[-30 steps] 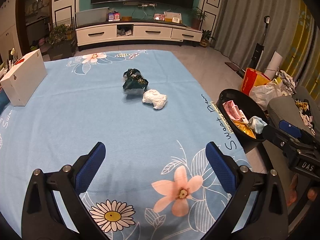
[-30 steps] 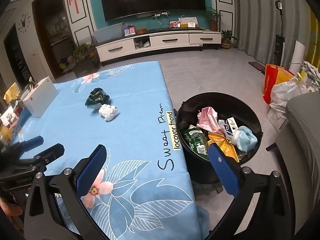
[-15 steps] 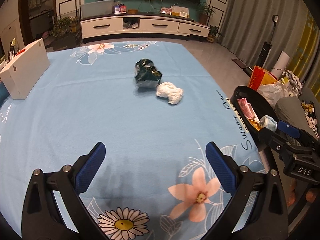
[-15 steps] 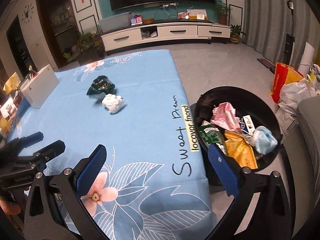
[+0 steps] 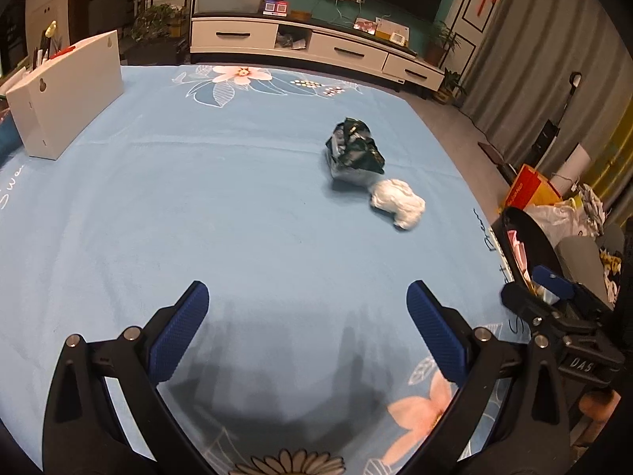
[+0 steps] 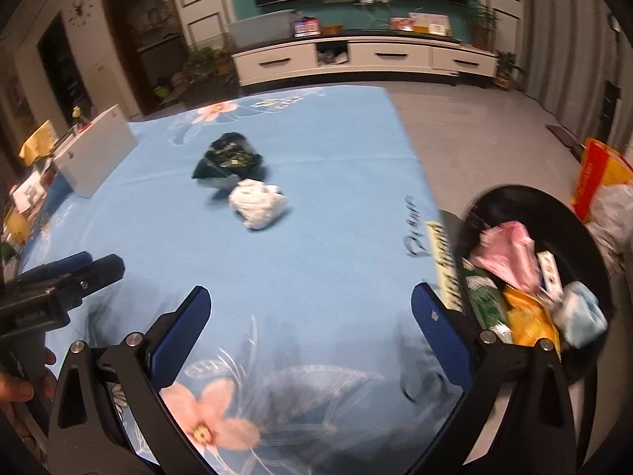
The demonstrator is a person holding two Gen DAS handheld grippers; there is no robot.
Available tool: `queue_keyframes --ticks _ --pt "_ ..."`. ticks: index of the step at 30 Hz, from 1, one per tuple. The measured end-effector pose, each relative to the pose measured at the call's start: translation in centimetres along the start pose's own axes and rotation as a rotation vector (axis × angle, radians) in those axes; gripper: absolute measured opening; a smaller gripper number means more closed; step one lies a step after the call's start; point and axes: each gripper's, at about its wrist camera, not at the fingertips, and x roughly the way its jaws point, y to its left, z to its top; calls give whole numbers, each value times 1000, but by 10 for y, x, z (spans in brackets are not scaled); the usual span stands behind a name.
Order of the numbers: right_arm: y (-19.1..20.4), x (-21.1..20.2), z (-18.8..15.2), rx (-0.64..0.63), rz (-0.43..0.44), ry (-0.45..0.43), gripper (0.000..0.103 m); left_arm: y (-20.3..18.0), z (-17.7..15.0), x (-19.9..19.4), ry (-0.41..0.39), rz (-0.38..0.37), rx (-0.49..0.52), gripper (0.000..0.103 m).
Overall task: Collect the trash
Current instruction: 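Move both tools back over the black bag and white tissue, then grasp the white tissue with the right tool while the left tool grasps the black bag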
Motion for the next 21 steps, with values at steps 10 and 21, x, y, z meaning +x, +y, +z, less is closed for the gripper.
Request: queue_keyframes --ticks 10,21 --pt "18 64 45 -83 119 25 76 16 28 17 -35 -10 -37 100" --pt "24 91 54 -185 99 52 21 1 70 45 -60 -62 -19 100"
